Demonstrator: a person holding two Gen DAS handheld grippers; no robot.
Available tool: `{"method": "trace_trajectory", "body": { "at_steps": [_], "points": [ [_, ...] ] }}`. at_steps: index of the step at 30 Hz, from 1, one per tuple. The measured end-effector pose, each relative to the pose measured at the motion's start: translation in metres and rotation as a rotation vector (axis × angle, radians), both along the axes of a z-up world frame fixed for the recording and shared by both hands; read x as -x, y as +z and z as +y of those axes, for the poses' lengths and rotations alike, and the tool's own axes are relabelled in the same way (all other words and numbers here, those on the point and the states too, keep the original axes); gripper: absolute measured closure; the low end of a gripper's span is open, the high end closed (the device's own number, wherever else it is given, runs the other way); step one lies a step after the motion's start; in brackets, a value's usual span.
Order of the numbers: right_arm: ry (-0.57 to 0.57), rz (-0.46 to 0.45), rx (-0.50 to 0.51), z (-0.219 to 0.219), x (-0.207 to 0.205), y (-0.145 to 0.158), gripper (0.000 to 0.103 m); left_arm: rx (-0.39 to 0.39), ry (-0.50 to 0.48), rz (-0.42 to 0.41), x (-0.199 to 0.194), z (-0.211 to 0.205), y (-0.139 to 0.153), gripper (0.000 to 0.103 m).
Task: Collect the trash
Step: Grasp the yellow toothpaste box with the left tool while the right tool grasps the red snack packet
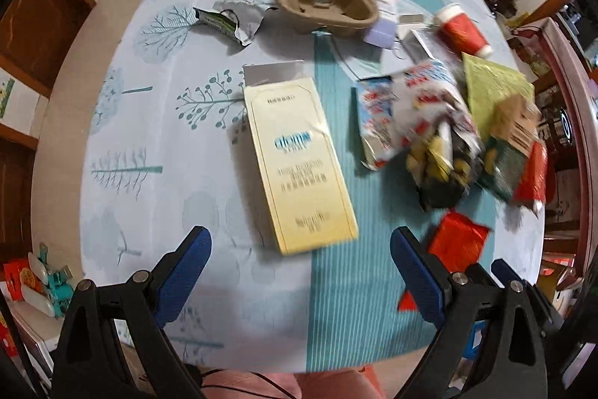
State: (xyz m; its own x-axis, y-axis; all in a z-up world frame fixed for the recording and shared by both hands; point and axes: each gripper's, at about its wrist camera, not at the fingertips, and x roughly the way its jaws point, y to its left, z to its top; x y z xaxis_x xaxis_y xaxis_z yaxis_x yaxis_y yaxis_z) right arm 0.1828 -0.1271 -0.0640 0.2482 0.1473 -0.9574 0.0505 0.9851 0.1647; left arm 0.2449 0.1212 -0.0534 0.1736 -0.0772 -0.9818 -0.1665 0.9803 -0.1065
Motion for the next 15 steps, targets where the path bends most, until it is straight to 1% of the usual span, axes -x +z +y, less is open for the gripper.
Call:
{"method": "trace_trajectory", "body": {
  "at_steps": [4,5,9,12,15],
  "points": [
    [-0.003,0.010,0.006,0.003,-0.010,-0.010,0.043,-0.002,0.024,0.040,-0.019,0.007,-0.014,0.007],
    [0.000,0.012,0.011,0.005,-0.012,-0.012,0.043,0.009,0.028,0.052,-0.022,0.009,-0.017,0.007],
    [0.006,0.022,0.028,0.011,-0.015,-0.020,0.043,0.012,0.055,0.084,-0.033,0.014,-0.028,0.007],
    [0.024,0.002,0.056,0.021,-0.017,-0.022,0.044,0.019,0.055,0.093,-0.038,0.014,-0.033,0.007],
    [0.049,-0.015,0.088,0.029,-0.018,-0.023,0.051,0.015,0.055,0.100,-0.046,0.014,-0.041,0.007]
  ]
}}
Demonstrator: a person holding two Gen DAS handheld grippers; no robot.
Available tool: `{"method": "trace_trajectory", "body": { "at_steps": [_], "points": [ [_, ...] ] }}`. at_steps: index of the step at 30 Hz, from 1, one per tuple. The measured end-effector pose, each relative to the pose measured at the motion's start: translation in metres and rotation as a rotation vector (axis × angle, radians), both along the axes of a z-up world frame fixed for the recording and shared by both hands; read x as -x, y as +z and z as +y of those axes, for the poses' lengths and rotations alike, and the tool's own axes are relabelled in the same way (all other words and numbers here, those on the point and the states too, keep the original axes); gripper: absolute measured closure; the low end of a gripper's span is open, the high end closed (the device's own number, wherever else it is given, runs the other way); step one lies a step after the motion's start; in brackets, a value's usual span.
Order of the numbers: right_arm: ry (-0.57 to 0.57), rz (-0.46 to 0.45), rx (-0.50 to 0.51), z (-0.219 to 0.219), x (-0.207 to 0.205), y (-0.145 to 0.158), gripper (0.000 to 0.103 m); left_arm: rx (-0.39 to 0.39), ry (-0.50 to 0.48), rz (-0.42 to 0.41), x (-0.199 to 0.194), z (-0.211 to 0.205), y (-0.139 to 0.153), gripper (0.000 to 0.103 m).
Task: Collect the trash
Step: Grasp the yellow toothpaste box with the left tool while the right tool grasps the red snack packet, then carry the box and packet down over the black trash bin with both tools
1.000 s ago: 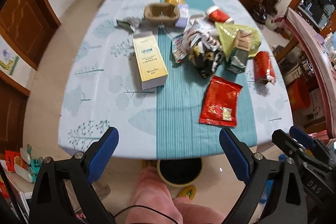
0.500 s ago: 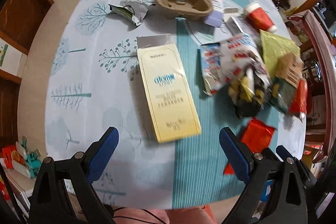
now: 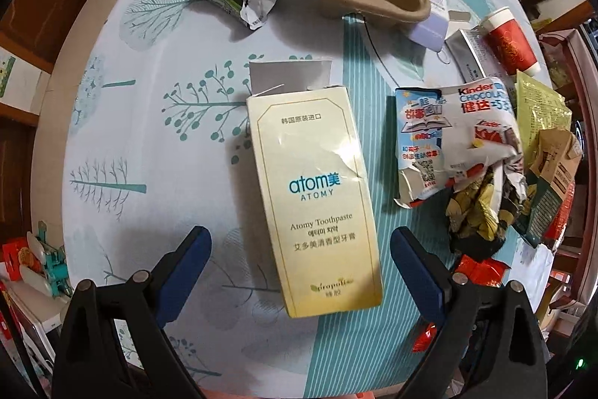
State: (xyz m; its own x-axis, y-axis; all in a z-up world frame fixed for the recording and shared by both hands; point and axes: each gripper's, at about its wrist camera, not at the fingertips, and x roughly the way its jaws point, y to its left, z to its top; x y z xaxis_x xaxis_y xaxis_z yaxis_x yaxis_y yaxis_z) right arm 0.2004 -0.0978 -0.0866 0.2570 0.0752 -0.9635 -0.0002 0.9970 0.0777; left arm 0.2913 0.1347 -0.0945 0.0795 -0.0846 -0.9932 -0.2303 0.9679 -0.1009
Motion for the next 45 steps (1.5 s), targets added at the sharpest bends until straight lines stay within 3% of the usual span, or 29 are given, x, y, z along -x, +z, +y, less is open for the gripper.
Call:
{"method": "trace_trajectory", "body": {
  "at_steps": [2,4,6,11,18,26,34,45],
  "points": [
    [0.019,-0.015,0.022,0.005,0.001,0.000,0.067,0.002,0.011,0.009,-0.003,0.001,-0.004,0.013],
    [0.029,-0.019,0.020,0.008,0.001,-0.001,0.078,0.008,0.019,0.023,-0.006,0.002,-0.011,0.030],
    [0.024,-0.021,0.003,0.006,0.002,-0.001,0.084,0.003,0.021,0.047,-0.005,0.003,-0.017,0.054],
    [-0.008,-0.012,-0.086,-0.010,0.013,0.002,0.094,-0.084,0.010,0.030,0.002,0.000,-0.021,0.054],
    [-0.030,-0.025,-0.155,-0.032,0.038,0.022,0.095,-0.117,-0.035,-0.036,0.026,-0.016,-0.001,0.054],
    [0.027,-0.106,-0.164,-0.055,0.084,0.067,0.096,-0.136,-0.147,-0.121,0.089,-0.051,0.041,0.054],
    [0.082,-0.153,-0.176,-0.084,0.135,0.098,0.096,-0.121,-0.158,-0.187,0.164,-0.082,0.093,0.054],
    [0.123,-0.061,-0.186,-0.112,0.204,0.070,0.096,-0.110,-0.217,-0.167,0.270,-0.127,0.083,0.054]
  ]
}}
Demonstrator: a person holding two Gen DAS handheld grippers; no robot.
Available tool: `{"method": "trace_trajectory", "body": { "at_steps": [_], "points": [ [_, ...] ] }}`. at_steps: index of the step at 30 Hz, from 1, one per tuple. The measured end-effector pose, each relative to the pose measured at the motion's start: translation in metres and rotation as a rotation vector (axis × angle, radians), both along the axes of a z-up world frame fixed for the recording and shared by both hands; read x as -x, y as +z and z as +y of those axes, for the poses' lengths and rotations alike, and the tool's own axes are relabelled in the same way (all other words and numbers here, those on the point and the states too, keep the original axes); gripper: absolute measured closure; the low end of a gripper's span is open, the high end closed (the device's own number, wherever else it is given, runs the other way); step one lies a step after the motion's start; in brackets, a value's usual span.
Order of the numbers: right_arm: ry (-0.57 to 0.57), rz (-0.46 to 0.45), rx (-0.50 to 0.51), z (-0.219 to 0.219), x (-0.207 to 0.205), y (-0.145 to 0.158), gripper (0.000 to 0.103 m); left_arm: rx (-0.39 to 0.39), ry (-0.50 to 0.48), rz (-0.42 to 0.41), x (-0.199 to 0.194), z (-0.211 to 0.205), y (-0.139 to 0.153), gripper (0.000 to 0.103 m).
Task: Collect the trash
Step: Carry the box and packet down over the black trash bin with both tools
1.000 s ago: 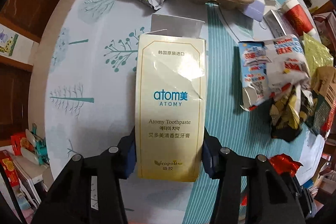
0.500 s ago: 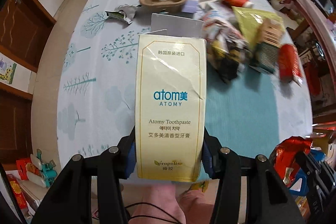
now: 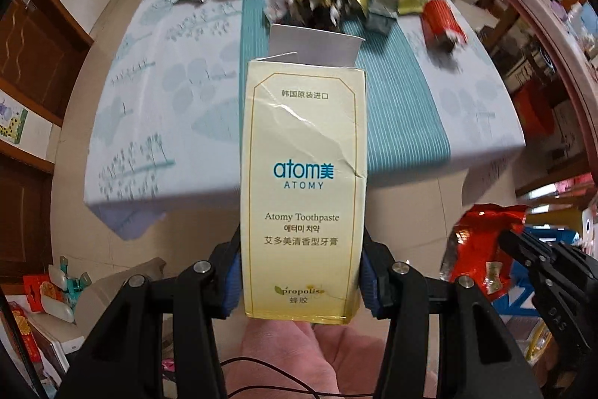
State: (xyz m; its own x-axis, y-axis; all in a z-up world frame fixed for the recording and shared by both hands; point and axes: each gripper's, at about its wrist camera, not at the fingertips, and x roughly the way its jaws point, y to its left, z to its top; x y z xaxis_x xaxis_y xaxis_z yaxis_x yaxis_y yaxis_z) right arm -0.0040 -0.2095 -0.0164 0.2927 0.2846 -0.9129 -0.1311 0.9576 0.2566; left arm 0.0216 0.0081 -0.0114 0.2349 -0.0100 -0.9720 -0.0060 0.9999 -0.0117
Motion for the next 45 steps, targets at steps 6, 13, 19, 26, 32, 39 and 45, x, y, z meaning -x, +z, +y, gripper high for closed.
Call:
{"method": "trace_trajectory", "body": {
  "at_steps": [6,13,19,26,32,39,45],
  "points": [
    [-0.015,0.043,-0.007,0.001,0.024,-0.019,0.096,-0.031,-0.040,0.026,0.023,-0.008,-0.013,0.054],
    [-0.064,0.075,-0.007,0.005,0.034,-0.043,0.096,-0.034,-0.102,0.073,0.046,-0.012,-0.046,0.054],
    [-0.117,0.100,0.013,0.016,0.042,-0.084,0.096,-0.009,-0.134,0.107,0.060,-0.012,-0.095,0.054],
    [-0.168,0.132,0.044,0.031,0.042,-0.165,0.096,0.051,-0.114,0.171,0.056,-0.007,-0.183,0.054],
    [-0.218,0.175,0.048,0.031,0.029,-0.253,0.096,0.041,-0.075,0.224,0.039,-0.013,-0.280,0.054],
    [-0.212,0.220,0.053,0.036,0.003,-0.347,0.095,0.057,-0.074,0.258,0.024,-0.023,-0.361,0.054],
    [-0.130,0.255,0.064,0.044,-0.003,-0.405,0.092,0.061,-0.051,0.281,0.015,-0.023,-0.410,0.049]
  ]
}}
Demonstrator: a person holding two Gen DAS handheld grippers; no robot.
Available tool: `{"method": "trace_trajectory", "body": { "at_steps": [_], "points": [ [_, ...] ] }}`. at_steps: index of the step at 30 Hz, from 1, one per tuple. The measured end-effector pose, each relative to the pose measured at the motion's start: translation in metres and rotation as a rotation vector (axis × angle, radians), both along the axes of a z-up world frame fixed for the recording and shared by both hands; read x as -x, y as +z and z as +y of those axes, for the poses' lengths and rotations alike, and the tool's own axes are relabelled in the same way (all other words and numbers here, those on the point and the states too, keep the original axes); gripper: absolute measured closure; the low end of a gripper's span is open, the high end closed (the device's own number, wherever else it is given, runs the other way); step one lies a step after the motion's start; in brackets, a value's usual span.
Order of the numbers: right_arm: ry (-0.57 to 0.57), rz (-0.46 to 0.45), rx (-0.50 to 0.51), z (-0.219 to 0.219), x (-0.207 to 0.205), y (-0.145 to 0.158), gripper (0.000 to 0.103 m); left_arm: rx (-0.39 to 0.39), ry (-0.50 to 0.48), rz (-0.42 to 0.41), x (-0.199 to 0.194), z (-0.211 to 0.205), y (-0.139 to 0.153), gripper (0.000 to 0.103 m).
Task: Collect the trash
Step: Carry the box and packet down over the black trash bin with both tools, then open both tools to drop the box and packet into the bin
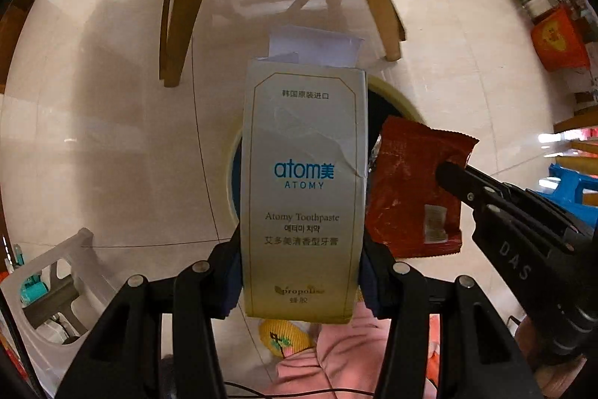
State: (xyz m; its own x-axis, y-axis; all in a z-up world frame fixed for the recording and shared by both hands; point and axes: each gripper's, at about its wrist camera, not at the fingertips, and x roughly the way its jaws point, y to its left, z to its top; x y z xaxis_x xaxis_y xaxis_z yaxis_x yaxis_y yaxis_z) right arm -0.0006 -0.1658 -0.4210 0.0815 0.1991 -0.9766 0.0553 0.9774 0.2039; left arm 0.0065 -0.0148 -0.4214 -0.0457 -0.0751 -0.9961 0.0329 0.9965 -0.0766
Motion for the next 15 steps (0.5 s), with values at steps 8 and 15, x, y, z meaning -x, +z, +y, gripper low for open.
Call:
{"method": "trace_trajectory", "body": {
  "at_steps": [8,15],
  "points": [
    [0.031,0.029,-0.007,0.003,-0.012,-0.025,0.062,-0.009,0.091,0.012,0.002,0.024,-0.031,0.009],
    [0.019,0.019,-0.027,0.008,-0.009,-0.003,0.050,-0.026,0.107,0.001,0.012,0.037,-0.005,0.008]
  ]
}}
